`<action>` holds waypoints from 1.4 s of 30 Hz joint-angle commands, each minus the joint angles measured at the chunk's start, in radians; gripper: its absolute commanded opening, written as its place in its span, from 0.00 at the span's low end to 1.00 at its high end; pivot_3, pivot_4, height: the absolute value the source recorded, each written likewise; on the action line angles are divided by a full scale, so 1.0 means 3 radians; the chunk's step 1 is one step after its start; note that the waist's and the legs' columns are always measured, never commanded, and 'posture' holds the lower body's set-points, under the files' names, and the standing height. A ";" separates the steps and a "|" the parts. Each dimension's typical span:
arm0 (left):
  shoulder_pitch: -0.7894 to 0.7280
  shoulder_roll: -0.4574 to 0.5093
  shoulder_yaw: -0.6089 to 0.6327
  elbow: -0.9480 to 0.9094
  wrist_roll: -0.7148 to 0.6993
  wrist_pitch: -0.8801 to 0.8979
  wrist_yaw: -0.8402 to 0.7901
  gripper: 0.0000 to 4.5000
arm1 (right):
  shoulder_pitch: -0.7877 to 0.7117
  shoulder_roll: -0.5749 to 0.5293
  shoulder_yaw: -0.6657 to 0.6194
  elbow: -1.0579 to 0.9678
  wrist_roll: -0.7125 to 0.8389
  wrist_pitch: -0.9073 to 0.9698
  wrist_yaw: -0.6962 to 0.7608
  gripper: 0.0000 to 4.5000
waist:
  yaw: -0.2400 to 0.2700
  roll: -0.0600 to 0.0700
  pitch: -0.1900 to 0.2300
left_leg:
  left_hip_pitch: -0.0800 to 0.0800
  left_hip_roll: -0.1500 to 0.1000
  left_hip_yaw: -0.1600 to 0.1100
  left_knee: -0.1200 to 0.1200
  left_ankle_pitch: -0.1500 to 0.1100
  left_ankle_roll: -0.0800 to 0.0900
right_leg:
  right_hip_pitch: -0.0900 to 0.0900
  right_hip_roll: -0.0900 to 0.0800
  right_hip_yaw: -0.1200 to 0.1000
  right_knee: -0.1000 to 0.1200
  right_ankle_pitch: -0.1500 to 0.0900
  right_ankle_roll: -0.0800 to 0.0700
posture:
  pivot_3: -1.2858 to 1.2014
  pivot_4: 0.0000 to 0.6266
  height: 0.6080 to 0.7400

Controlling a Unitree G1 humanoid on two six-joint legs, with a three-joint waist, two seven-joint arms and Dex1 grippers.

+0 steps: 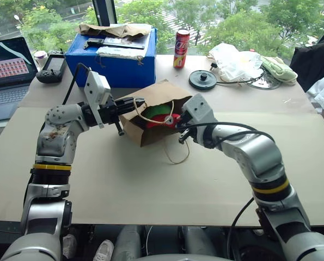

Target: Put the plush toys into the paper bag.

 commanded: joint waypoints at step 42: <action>-0.0117 -0.0015 0.0007 0.0003 0.0014 -0.0066 -0.0025 0.00 | 0.0598 0.0414 -0.0176 -0.0658 0.0181 0.0680 0.0194 0.99 | -0.0015 0.0000 0.0000 | 0.0003 0.0000 -0.0002 0.0000 0.0001 -0.0002 | -0.0002 0.0001 -0.0001 0.0022 0.0000 -0.0001 | 0.52 0.24 0.99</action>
